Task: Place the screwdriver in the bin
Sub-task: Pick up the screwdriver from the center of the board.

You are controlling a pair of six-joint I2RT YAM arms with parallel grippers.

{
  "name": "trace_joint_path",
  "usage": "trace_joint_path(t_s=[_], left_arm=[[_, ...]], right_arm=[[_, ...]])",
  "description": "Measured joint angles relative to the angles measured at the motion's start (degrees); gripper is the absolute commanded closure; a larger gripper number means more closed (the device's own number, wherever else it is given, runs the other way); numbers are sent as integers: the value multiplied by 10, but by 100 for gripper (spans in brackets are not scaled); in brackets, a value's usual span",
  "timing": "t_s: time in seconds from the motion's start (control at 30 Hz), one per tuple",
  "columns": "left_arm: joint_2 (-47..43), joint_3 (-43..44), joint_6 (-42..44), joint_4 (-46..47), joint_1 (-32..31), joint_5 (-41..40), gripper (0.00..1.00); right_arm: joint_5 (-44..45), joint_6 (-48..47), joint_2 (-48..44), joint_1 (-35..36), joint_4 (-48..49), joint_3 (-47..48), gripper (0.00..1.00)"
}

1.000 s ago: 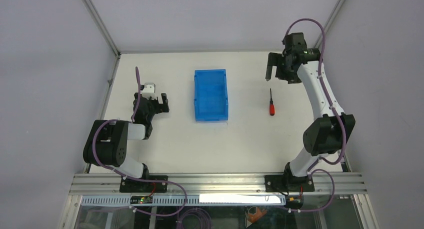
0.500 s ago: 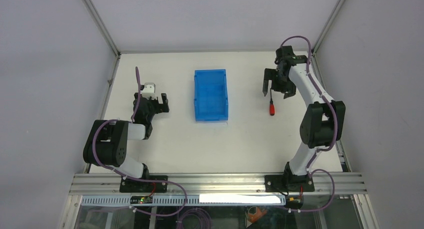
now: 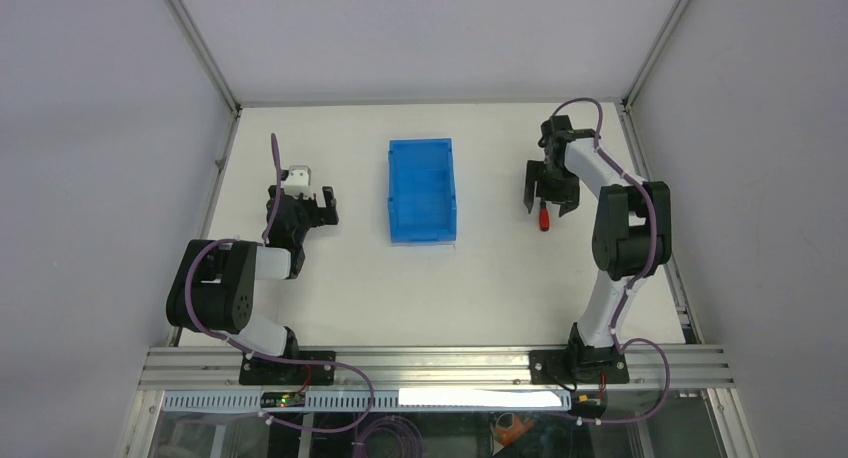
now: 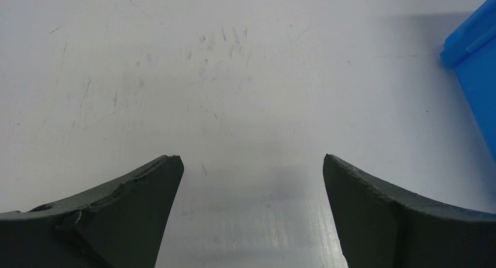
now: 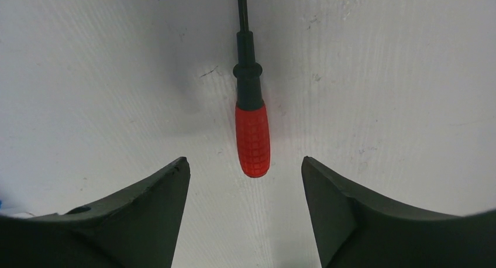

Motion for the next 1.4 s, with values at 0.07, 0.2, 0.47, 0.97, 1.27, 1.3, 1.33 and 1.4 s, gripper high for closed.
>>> trace_joint_path(t_s=[0.07, 0.2, 0.47, 0.97, 1.27, 1.3, 1.33, 1.4], left_arm=[[0, 0, 0, 0, 0, 0, 1], [0, 0, 0, 0, 0, 0, 1], [0, 0, 0, 0, 0, 0, 1], [0, 0, 0, 0, 0, 0, 1], [0, 0, 0, 0, 0, 0, 1], [0, 0, 0, 0, 0, 0, 1], [0, 0, 0, 0, 0, 0, 1], [0, 0, 0, 0, 0, 0, 1]], right_arm=[[2, 0, 9, -1, 8, -5, 32], [5, 0, 25, -7, 24, -14, 41], [5, 0, 49, -17, 43, -14, 54], [5, -3, 59, -18, 46, -14, 91], [5, -3, 59, -18, 46, -14, 100], [5, -3, 59, -18, 46, -14, 100], [5, -3, 59, -18, 46, -14, 100], [5, -3, 59, -18, 46, -14, 100]])
